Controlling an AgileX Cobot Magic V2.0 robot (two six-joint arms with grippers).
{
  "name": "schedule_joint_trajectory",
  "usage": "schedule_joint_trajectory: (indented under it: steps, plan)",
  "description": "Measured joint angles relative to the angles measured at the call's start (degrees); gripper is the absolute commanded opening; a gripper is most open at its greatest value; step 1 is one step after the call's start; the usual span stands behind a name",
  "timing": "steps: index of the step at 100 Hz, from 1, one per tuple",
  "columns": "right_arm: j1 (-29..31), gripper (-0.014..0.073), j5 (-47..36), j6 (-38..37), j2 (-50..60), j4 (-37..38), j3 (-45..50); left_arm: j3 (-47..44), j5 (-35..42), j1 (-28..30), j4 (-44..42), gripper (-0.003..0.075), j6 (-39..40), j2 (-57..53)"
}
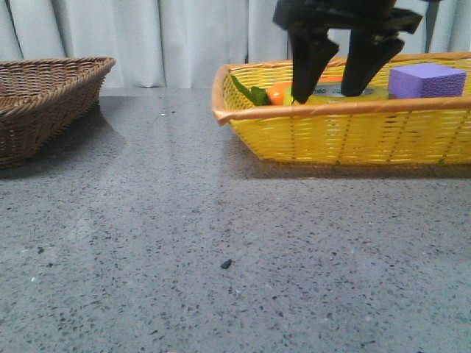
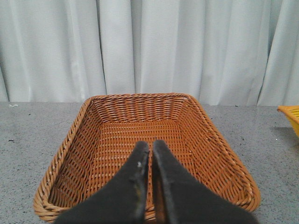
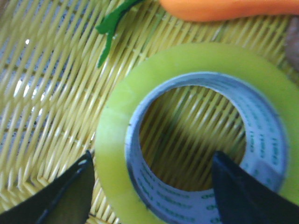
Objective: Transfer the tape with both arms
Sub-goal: 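Lower the right gripper into the yellow basket and grasp the tape roll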
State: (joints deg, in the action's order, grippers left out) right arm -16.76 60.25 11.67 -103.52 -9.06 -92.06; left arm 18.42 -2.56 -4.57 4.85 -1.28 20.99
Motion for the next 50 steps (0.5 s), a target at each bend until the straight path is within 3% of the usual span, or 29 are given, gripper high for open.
schedule_joint_trajectory:
  steps: [19,26,50]
  plan:
    - [-0.2,0.0442,0.0,0.0,-1.6,0.0,-0.1,0.0,0.0,0.0,0.0,-0.0021,0.0,0.1]
    - [-0.3,0.04,0.0,0.0,-2.0,0.0,-0.3,0.0,0.0,0.0,0.0,-0.0021,0.0,0.1]
    - [-0.5,0.0069,0.0,0.0,-2.2,-0.6,-0.3,0.0,0.0,0.0,0.0,-0.0021,0.0,0.1]
